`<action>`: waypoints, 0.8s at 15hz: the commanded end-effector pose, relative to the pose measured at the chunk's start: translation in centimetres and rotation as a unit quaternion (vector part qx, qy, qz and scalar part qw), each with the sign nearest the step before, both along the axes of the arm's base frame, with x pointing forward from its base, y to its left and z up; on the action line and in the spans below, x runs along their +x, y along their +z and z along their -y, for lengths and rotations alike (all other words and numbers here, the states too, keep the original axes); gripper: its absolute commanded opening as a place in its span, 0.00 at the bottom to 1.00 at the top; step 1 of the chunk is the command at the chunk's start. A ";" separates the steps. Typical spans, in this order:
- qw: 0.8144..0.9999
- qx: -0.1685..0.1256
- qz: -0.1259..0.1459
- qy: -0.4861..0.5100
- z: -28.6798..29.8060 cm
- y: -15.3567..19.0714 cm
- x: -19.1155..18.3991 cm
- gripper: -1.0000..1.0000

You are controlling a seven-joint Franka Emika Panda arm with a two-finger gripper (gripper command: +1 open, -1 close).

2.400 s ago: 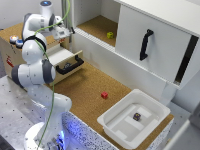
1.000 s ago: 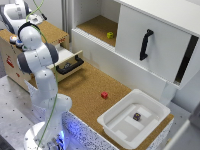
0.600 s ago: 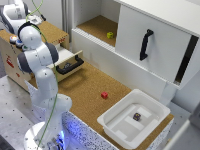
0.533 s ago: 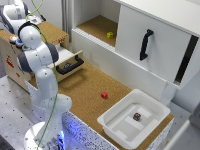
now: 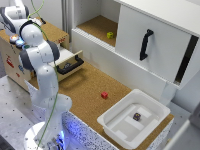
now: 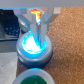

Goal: Turn on the blue light

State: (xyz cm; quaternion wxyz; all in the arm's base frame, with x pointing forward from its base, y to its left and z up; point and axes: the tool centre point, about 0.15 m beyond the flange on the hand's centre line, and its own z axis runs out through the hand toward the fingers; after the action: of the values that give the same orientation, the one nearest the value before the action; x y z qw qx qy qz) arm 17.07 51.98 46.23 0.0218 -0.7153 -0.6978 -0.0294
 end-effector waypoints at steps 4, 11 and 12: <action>0.996 -0.011 0.052 -0.069 3.0 7.8 1.3 1.00; 0.987 -0.022 0.030 -0.154 9.6 6.2 3.5 1.00; 0.986 -0.024 0.024 -0.165 10.5 5.8 3.7 1.00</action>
State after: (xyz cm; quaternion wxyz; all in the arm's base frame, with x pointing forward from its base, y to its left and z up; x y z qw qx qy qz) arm 19.81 45.60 53.20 -0.0387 -0.7931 -0.6061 -0.0467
